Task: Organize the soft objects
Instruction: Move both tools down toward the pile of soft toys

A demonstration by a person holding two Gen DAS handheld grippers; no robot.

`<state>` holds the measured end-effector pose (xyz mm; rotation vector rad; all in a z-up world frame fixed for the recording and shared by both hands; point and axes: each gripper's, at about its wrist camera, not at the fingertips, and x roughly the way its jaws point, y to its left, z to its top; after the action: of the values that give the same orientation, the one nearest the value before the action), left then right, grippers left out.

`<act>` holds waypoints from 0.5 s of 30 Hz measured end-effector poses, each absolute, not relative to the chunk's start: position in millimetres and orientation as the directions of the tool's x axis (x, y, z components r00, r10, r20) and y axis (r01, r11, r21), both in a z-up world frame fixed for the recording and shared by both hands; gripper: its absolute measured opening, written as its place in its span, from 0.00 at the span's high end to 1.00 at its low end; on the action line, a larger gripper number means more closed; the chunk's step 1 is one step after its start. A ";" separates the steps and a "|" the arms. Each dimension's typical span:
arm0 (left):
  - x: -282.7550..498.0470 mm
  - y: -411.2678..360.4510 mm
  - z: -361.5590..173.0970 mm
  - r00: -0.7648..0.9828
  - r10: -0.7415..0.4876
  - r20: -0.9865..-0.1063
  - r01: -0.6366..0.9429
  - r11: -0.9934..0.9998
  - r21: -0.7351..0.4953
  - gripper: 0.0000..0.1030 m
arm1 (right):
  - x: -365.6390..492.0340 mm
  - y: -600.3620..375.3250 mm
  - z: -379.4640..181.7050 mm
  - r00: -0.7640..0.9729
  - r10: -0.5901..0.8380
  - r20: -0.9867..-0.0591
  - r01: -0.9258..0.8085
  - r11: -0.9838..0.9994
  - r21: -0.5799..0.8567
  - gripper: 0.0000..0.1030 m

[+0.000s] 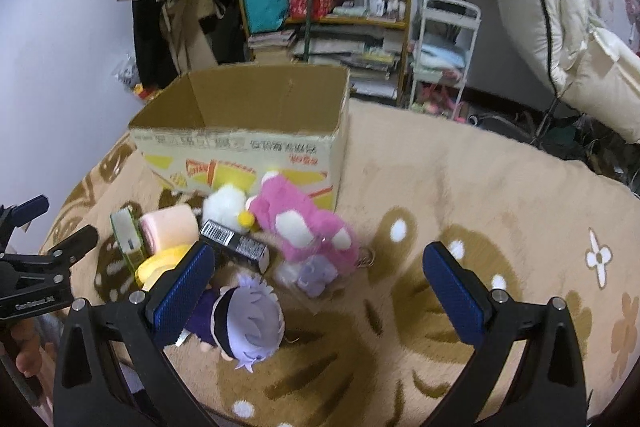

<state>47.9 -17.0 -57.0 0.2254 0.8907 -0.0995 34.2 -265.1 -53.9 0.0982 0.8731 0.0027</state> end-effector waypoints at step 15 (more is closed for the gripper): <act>75.8 -25.6 -86.7 0.510 0.020 -0.860 0.210 0.967 0.147 0.01 | 57.8 -245.5 -96.2 0.452 0.087 -0.888 -0.050 0.996 0.072 0.00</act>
<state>75.8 -25.6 -86.7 0.2452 1.0324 -0.1160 57.8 -245.5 -96.2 0.0374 1.0989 0.0842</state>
